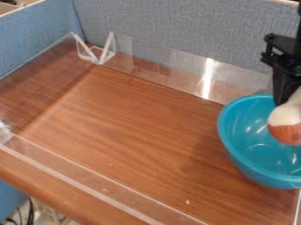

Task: Put the mushroom in the blue bowl

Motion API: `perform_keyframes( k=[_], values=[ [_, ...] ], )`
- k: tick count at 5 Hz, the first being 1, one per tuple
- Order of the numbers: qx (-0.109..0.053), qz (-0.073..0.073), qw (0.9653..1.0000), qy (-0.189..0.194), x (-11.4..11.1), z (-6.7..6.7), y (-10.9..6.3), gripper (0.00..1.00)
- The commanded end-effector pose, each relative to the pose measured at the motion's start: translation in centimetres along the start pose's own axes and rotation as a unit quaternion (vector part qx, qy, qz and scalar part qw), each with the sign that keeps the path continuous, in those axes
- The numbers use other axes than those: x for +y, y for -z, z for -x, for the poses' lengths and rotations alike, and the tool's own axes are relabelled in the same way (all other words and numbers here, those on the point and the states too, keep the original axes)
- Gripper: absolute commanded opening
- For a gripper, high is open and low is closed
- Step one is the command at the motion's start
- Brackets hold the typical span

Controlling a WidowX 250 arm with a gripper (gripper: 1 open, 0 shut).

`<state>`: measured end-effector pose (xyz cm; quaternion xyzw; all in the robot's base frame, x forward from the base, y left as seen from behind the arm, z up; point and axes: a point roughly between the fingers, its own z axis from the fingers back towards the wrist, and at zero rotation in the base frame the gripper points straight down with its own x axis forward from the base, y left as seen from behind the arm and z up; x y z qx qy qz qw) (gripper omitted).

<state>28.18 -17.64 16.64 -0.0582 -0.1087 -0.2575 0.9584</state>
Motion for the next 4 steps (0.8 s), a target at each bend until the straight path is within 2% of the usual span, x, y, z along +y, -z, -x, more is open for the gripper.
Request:
perform_keyframes(
  k=[1,4],
  values=[
    [-0.045,-0.002,0.9989,0.01,-0.62,-0.06,-2.77,0.0],
    [-0.06,-0.007,0.998,0.019,-1.22,0.92,-2.61,0.0]
  ],
)
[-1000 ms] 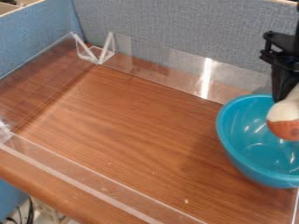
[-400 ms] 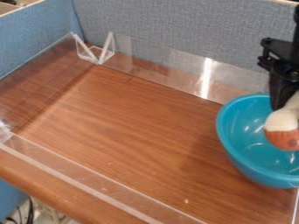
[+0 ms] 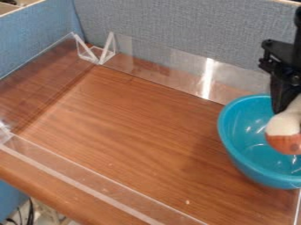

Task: Put the mushroom in the blue bowl

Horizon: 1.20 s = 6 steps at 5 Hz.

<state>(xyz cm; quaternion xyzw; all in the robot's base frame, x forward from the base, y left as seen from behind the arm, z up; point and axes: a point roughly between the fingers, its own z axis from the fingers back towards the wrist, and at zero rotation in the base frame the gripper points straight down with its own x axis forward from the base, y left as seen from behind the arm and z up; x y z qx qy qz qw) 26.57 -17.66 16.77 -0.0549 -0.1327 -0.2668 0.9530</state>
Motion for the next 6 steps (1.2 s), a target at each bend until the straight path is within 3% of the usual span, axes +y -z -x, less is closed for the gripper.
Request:
perform_keyframes(
  k=[1,2,3,6],
  values=[
    [-0.043,0.0,0.999,0.01,-0.5,-0.3,-2.3,0.0],
    [-0.048,-0.002,0.9988,0.013,-0.6,-0.1,-2.4,0.0],
    [-0.044,0.0,0.999,0.011,-0.3,-0.1,-1.5,0.0],
    [-0.023,0.01,0.9996,0.012,0.9,0.0,2.6,0.0]
  ],
)
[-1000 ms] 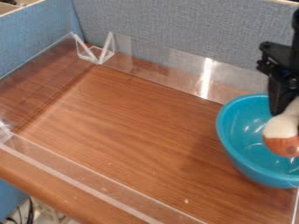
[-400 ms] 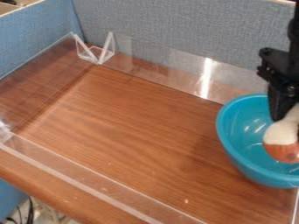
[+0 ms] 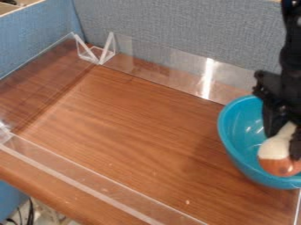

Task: Put the mushroom in the blue bowl

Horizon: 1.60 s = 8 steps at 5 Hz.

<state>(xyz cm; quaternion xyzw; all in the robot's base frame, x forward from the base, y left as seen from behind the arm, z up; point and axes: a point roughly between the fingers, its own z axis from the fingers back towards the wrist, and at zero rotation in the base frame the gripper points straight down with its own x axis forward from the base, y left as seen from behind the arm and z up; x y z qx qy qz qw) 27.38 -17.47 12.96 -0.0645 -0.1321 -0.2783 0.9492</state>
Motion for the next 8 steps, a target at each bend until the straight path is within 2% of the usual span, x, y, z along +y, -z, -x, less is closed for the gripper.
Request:
perform_keyframes(
  k=[1,3,4,8],
  values=[
    [-0.017,0.001,0.9998,0.006,0.6,-1.1,0.1,0.0],
    [-0.003,0.006,0.9999,0.009,1.9,-2.2,3.3,0.0],
    [0.002,0.008,0.9999,0.012,2.3,-2.6,4.3,0.0],
    [0.01,0.007,0.9998,0.013,3.4,-3.5,5.8,0.0]
  ],
)
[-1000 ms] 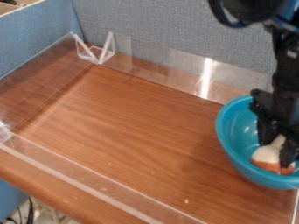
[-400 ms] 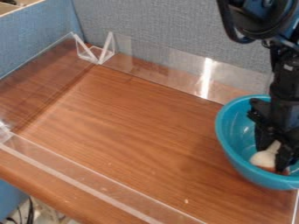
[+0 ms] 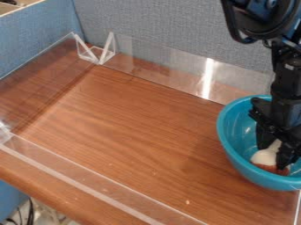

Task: Put the mushroom in the blue bowl

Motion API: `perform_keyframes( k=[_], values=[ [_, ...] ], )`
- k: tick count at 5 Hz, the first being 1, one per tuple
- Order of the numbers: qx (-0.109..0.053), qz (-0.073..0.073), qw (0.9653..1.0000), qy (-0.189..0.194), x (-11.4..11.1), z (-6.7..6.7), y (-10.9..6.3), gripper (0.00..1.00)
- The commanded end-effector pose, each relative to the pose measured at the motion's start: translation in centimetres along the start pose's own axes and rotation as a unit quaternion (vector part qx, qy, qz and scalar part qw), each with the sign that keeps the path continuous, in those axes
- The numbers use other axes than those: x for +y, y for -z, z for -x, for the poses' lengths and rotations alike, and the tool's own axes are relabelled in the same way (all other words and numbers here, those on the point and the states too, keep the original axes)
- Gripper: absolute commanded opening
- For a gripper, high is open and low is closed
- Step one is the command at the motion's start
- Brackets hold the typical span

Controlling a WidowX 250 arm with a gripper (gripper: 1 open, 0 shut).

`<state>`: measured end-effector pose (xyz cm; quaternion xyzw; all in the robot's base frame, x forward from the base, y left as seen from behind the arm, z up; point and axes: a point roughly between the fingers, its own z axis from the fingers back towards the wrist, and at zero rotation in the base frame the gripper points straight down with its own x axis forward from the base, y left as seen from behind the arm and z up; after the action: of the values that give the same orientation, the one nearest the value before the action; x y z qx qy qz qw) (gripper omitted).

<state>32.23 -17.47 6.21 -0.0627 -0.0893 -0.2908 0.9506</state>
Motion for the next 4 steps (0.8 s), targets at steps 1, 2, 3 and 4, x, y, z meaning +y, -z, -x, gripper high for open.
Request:
perform_keyframes(
  k=[1,2,3,4],
  values=[
    [-0.031,-0.005,0.9995,0.003,0.65,-1.59,-1.61,0.0],
    [-0.03,-0.006,0.9995,0.003,0.85,-1.82,-1.44,0.0],
    [-0.029,-0.006,0.9995,0.003,1.02,-2.04,-1.27,0.0],
    [-0.028,-0.006,0.9996,0.004,1.18,-2.22,-1.09,0.0]
  ],
)
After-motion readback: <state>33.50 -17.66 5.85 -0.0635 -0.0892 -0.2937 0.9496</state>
